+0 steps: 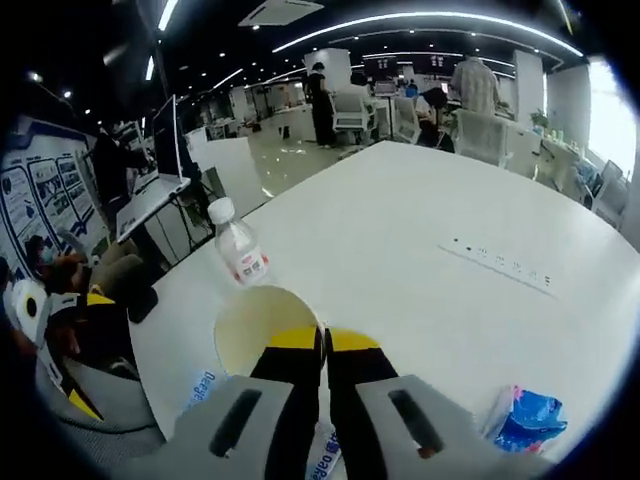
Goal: Arrange the tabletop items into an orderly group along one side of the table until the central work area is clear of visible clutter.
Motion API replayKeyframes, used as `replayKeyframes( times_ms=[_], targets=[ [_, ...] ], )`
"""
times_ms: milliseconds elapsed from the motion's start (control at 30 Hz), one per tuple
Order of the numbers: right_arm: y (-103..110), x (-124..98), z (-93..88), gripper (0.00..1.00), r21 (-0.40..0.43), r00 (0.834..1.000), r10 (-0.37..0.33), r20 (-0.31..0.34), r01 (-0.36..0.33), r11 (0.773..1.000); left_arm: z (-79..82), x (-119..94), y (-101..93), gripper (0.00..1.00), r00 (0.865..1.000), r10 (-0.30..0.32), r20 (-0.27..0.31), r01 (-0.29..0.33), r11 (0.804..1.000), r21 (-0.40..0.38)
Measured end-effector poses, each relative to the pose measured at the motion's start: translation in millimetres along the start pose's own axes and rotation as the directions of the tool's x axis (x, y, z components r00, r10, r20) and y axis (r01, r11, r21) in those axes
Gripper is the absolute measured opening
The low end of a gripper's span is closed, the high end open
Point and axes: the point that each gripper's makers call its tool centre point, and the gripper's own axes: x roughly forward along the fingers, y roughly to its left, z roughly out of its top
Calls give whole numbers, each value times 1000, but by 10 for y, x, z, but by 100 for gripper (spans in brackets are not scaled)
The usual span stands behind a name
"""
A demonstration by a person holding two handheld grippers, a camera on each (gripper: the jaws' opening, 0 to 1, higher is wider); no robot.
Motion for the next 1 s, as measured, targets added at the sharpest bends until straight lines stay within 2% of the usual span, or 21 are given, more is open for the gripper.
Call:
replayKeyframes(
  times_ms=[400, 533, 800, 1000],
  targets=[
    [81, 276, 68, 0, 68, 999, 24, -38, -22, 997, -5, 4, -15, 95, 1000, -5, -3, 5, 1000, -2],
    [129, 381, 88, 1, 68, 998, 25, -49, -22, 997, -16, 11, -33, 95, 1000, -11, -10, 11, 1000, 4],
    [188, 578, -9, 1, 61, 995, 27, -98, -21, 998, -26, 17, -35, 94, 1000, -13, -16, 13, 1000, 1],
    [208, 701, 22, 1, 67, 994, 29, -106, -22, 998, -30, 16, -30, 94, 1000, -12, -19, 12, 1000, -2]
  ],
)
